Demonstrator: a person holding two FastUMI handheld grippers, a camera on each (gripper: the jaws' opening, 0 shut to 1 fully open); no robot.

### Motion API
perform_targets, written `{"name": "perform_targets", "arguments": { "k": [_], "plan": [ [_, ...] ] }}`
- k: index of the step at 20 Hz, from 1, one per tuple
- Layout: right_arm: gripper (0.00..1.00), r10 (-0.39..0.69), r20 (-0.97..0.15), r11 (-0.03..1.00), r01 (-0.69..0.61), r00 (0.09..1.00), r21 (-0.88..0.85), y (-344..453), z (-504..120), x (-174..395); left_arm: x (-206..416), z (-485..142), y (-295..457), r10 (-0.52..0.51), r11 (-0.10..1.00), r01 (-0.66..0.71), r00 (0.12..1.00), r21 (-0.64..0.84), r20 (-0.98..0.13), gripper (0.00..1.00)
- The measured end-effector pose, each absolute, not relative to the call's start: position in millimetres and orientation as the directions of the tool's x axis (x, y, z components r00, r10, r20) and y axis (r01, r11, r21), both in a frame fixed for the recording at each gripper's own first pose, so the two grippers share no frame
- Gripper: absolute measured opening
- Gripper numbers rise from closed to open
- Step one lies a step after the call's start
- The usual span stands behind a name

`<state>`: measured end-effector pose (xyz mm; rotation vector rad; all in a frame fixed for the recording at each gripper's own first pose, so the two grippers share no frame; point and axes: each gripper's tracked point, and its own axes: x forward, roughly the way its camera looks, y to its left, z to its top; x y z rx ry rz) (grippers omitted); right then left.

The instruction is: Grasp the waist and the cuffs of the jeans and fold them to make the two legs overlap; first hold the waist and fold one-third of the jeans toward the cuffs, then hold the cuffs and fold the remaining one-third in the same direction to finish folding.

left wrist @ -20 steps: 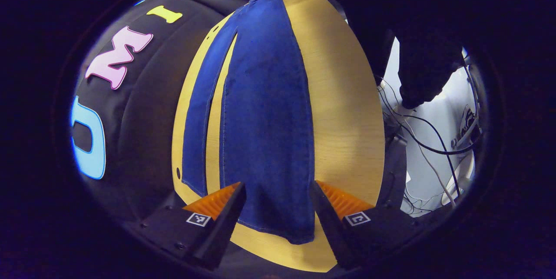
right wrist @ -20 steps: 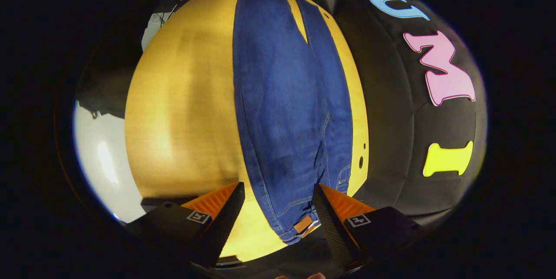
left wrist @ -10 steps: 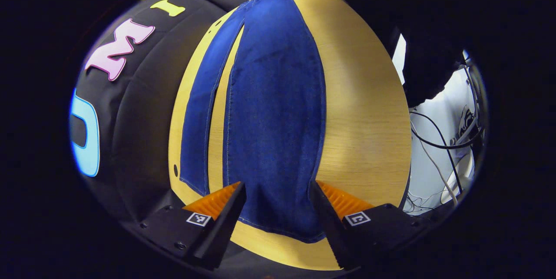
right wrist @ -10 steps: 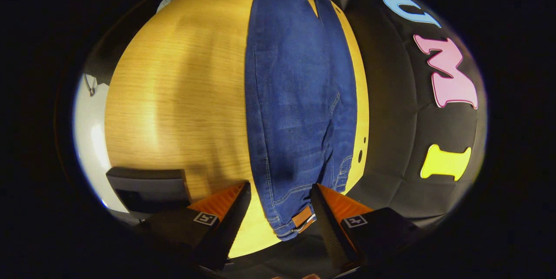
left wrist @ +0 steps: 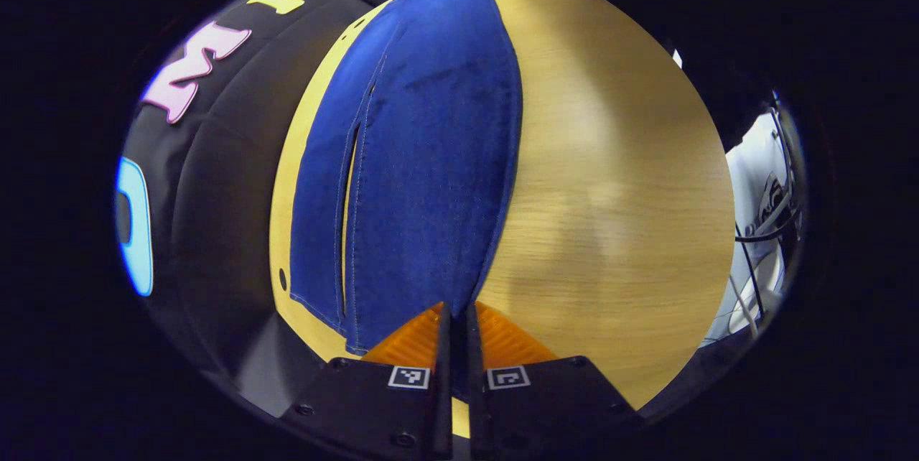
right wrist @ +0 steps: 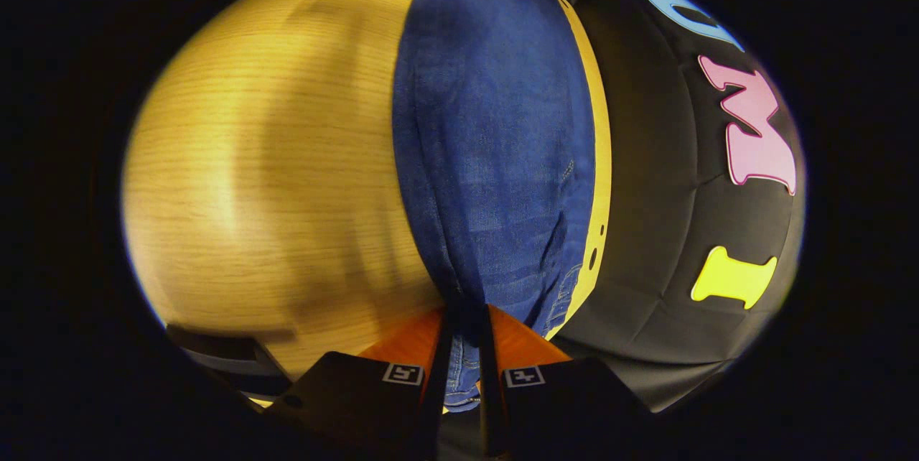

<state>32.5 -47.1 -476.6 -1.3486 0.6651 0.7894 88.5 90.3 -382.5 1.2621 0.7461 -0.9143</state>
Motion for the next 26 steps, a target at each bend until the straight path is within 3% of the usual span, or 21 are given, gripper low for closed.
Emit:
{"name": "perform_targets", "arguments": {
  "k": [1, 2, 5, 8, 16, 22, 26],
  "plan": [
    [0.07, 0.104, -0.814, 0.075, -0.821, 0.571, -0.566, -48, -482, 35, 91, -382, 89, -0.155, 0.084, 0.892, 0.451, 0.444, -0.879, 0.14],
    [0.13, 0.097, -0.822, 0.108, -0.827, 0.561, -0.551, -47, -480, 36, 92, -381, 88, -0.155, 0.105, 0.895, 0.446, 0.434, -0.882, 0.09],
    [0.08, 0.092, -0.847, 0.19, -0.844, 0.524, -0.502, -47, -479, 34, 92, -383, 88, -0.156, 0.148, 0.91, 0.409, 0.388, -0.899, 0.06],
    [0.08, 0.084, -0.828, 0.226, -0.82, 0.554, -0.526, -48, -471, 34, 93, -377, 89, -0.156, 0.178, 0.916, 0.386, 0.359, -0.909, 0.06],
    [0.08, 0.096, -0.699, 0.404, -0.67, 0.708, -0.623, -49, -398, 67, 125, -335, 87, -0.192, 0.281, 0.874, 0.456, 0.397, -0.869, 0.06],
    [0.08, 0.092, -0.625, 0.501, -0.579, 0.775, -0.643, -48, -354, 112, 178, -294, 75, -0.231, 0.428, 0.81, 0.527, 0.401, -0.818, 0.06],
    [0.08, 0.093, -0.632, 0.613, -0.545, 0.769, -0.573, -42, -340, 143, 213, -279, 71, -0.237, 0.527, 0.763, 0.555, 0.374, -0.797, 0.06]
  ]
}}
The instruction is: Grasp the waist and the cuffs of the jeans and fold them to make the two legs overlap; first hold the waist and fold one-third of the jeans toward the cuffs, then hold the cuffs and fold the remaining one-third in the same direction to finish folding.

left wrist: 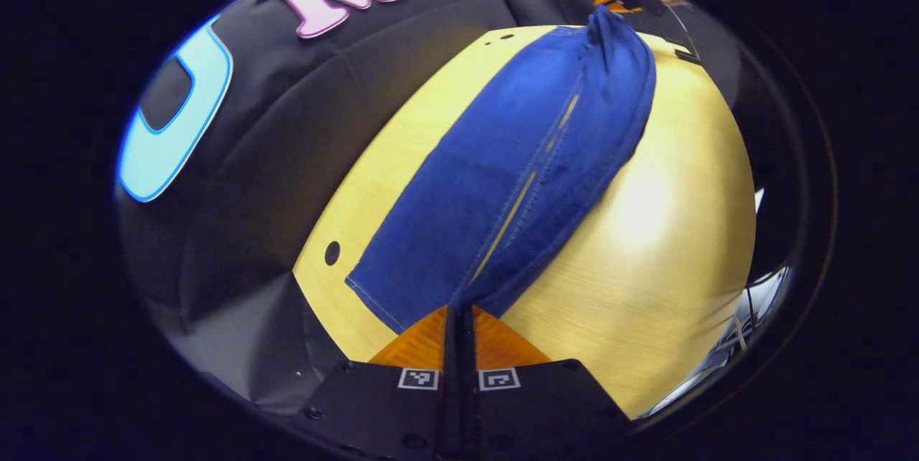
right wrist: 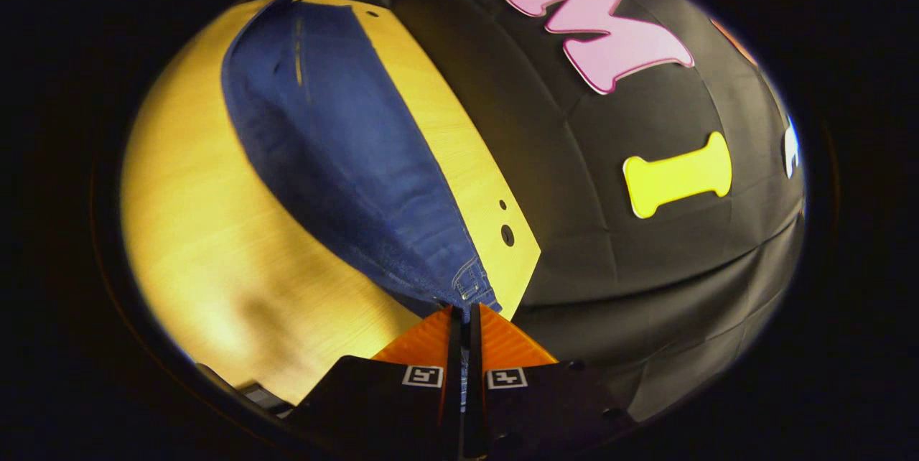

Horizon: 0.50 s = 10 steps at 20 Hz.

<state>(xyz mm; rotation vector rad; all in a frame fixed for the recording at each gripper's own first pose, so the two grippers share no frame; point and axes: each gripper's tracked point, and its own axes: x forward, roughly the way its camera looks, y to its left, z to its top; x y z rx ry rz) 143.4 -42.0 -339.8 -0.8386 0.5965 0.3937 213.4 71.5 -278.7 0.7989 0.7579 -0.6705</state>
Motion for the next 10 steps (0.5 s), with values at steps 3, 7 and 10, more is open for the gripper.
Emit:
{"name": "perform_targets", "arguments": {
  "k": [3, 7, 10],
  "plan": [
    [0.06, 0.095, -0.609, 0.651, -0.511, 0.788, -0.561, -37, -337, 182, 245, -272, 69, -0.229, 0.629, 0.703, 0.576, 0.333, -0.785, 0.06],
    [0.06, 0.091, -0.589, 0.691, -0.477, 0.803, -0.543, -27, -351, 245, 295, -279, 66, -0.202, 0.734, 0.62, 0.589, 0.277, -0.783, 0.06],
    [0.06, 0.053, -0.622, 0.739, -0.449, 0.781, -0.501, -25, -383, 284, 338, -290, 57, -0.191, 0.837, 0.512, 0.604, 0.194, -0.773, 0.06]
  ]
}}
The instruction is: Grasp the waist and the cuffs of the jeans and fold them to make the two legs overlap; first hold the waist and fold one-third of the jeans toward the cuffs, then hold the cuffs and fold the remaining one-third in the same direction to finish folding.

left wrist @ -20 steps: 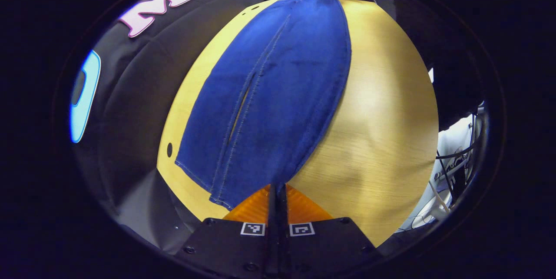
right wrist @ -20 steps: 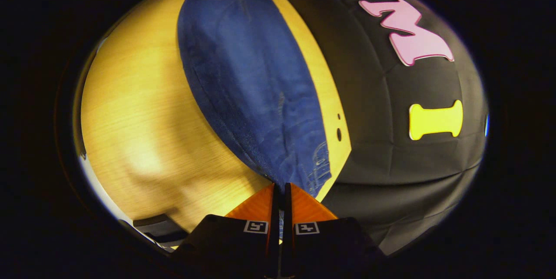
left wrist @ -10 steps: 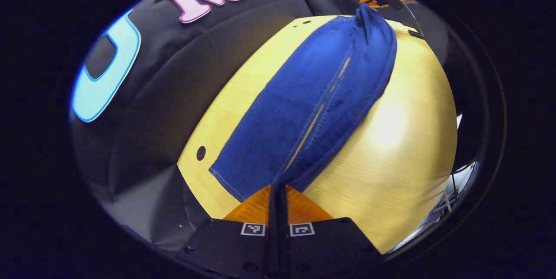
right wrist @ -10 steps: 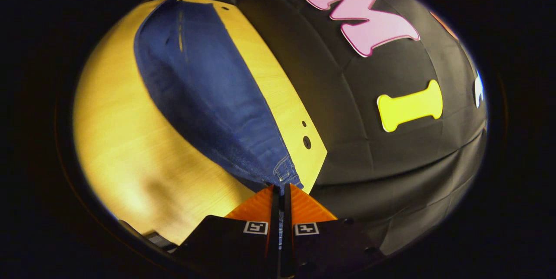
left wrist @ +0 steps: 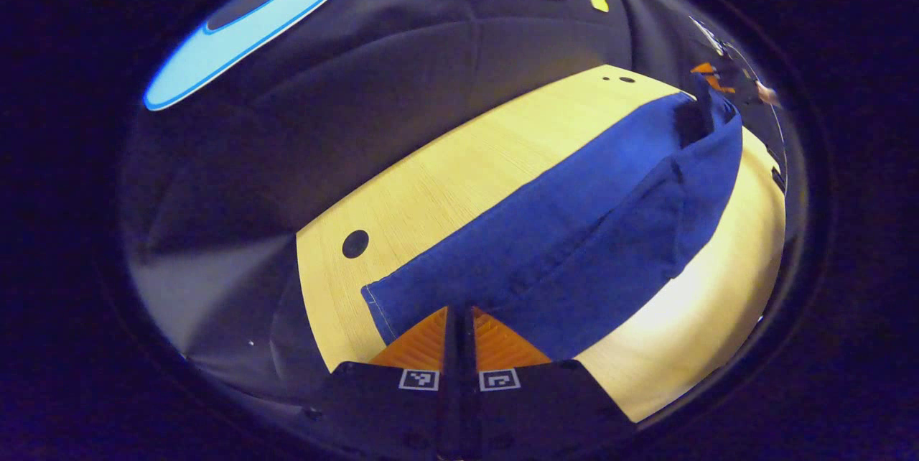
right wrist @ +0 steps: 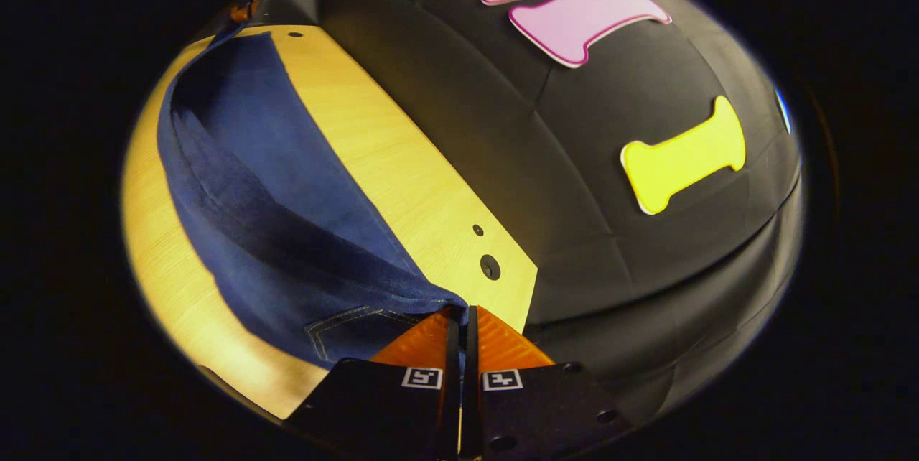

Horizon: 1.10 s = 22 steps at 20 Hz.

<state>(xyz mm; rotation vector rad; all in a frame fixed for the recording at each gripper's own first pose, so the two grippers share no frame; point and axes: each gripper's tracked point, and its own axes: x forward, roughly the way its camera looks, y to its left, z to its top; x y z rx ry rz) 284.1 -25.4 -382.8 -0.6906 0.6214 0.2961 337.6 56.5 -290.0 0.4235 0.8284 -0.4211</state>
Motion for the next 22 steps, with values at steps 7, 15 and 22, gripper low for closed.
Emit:
{"name": "perform_targets", "arguments": {
  "k": [7, 15, 22],
  "plan": [
    [0.06, 0.015, -0.733, 0.888, -0.347, 0.68, -0.303, -16, -455, 318, 380, -343, 71, -0.022, 0.911, 0.351, 0.563, 0.215, -0.826, 0.06],
    [0.25, 0.031, -0.745, 0.906, -0.333, 0.666, -0.26, -13, -445, 314, 387, -321, 53, -0.062, 0.945, 0.282, 0.651, 0.165, -0.757, 0.71],
    [0.88, 0.097, -0.63, 0.979, -0.188, 0.77, -0.079, -29, -332, 281, 370, -170, 13, -0.167, 0.98, 0.196, 0.892, 0.026, -0.421, 0.98]
  ]
}}
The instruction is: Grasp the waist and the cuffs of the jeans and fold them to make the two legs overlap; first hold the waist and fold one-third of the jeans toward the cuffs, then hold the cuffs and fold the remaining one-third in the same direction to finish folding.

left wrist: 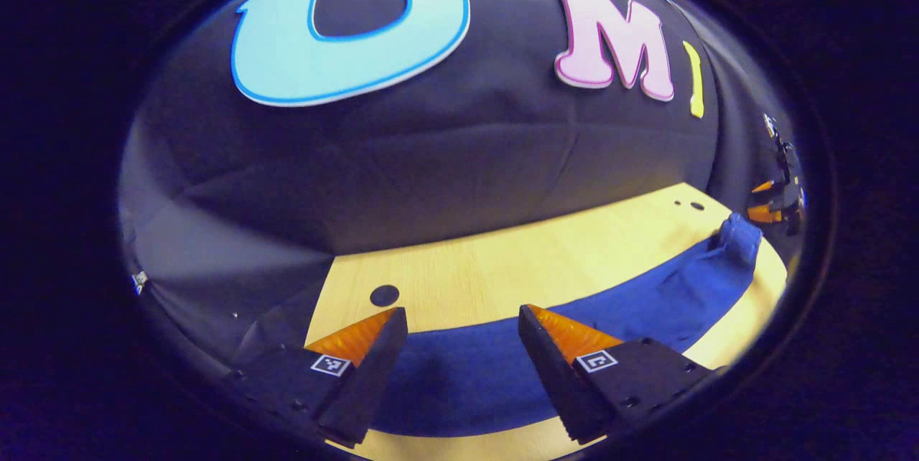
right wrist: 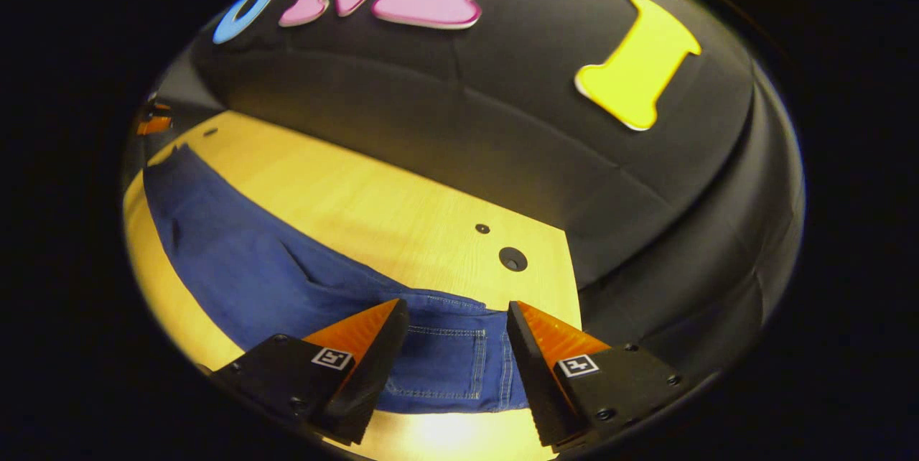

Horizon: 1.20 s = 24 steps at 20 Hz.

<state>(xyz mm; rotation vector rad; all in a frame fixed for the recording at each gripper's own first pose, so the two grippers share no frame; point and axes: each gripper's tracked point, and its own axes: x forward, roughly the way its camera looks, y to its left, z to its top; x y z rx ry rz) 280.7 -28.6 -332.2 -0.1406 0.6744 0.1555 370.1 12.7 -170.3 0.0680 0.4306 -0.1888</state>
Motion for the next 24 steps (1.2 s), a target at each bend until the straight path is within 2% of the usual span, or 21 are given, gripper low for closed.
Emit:
{"name": "perform_targets", "arguments": {
  "k": [2, 4, 8, 12, 14, 16, 17, 20, 21, 22, 24],
  "plan": [
    [0.89, 0.066, -0.629, 0.995, -0.095, 0.775, -0.013, -57, -320, 270, 351, -115, -14, -0.225, 0.974, 0.209, 0.936, -0.087, -0.271, 0.98],
    [0.93, -0.016, -0.661, 1.0, 0.02, 0.75, -0.001, -90, -333, 254, 326, -80, -17, -0.191, 0.979, 0.172, 0.963, -0.109, -0.19, 0.98],
    [0.93, -0.044, -0.775, 0.952, 0.261, 0.631, 0.159, -127, -405, 219, 288, -67, -27, -0.141, 0.988, 0.128, 0.972, -0.082, -0.19, 0.98],
    [0.93, -0.048, -0.854, 0.797, 0.535, 0.518, 0.28, -136, -467, 203, 263, -62, -37, -0.106, 0.993, 0.093, 0.97, -0.067, -0.22, 0.98],
    [0.94, -0.003, -0.87, 0.737, 0.589, 0.492, 0.331, -135, -483, 203, 251, -45, -48, -0.107, 0.994, 0.105, 0.978, -0.022, -0.176, 0.97],
    [0.94, 0.023, -0.87, 0.73, 0.586, 0.493, 0.351, -137, -495, 211, 248, -31, -59, -0.073, 0.997, 0.078, 0.986, 0.025, -0.149, 0.97],
    [0.92, -0.007, -0.851, 0.725, 0.589, 0.526, 0.358, -145, -497, 224, 247, -22, -66, -0.046, 0.998, 0.049, 0.989, 0.024, -0.139, 0.97],
    [0.89, -0.002, -0.844, 0.687, 0.614, 0.536, 0.389, -153, -500, 240, 243, 1, -111, -0.088, 0.996, 0.086, 0.992, -0.026, -0.093, 0.97],
    [0.77, 0.001, -0.844, 0.676, 0.622, 0.537, 0.396, -153, -502, 241, 243, 5, -124, -0.109, 0.994, 0.107, 0.99, -0.027, -0.086, 0.97],
    [0.7, -0.003, -0.845, 0.675, 0.624, 0.535, 0.393, -154, -506, 241, 245, 6, -134, -0.122, 0.993, 0.121, 0.989, -0.017, -0.083, 0.97],
    [0.48, 0.017, -0.83, 0.67, 0.61, 0.558, 0.424, -151, -504, 243, 249, 7, -138, -0.108, 0.994, 0.108, 0.99, 0.004, -0.09, 0.98]
  ]
}}
